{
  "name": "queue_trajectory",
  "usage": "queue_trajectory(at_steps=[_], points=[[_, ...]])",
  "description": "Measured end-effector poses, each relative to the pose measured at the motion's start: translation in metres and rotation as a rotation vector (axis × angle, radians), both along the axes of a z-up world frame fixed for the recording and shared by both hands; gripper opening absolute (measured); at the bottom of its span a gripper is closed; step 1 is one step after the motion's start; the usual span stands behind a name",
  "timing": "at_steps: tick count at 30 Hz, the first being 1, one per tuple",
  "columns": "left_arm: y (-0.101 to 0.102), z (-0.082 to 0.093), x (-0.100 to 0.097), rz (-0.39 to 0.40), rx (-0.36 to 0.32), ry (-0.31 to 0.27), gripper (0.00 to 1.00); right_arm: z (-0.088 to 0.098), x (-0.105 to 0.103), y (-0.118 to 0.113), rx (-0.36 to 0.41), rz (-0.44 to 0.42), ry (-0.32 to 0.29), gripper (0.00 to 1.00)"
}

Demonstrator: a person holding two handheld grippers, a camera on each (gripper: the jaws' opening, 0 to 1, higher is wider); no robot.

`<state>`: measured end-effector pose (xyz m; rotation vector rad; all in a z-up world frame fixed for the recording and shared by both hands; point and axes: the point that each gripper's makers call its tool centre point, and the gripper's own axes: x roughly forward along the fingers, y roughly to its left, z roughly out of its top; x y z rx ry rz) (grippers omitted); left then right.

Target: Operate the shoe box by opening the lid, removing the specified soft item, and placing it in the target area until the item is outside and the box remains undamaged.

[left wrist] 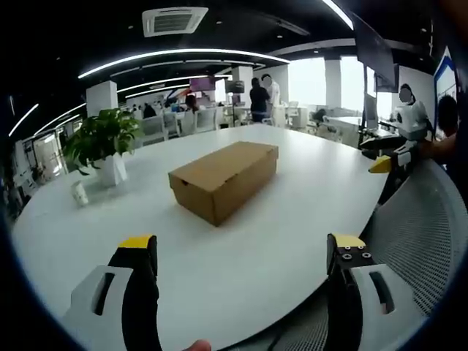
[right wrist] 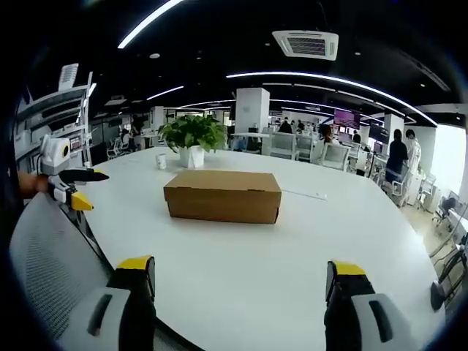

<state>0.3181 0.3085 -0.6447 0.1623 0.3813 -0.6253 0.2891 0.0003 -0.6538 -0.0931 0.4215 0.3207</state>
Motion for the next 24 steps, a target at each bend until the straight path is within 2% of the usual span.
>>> queue_trajectory(at_steps=[10,24], points=[[-0.0016,-0.0004,-0.0004,-0.007,0.004,0.001,0.97,0.0,0.0007,-0.0031,0.008,-0.015,0.001,0.98],[-0.0019,-0.0034,-0.0012,-0.011,-0.009,0.034,0.99,0.0006,0.0002,-0.0036,-0.003,-0.017,0.013,0.98]])
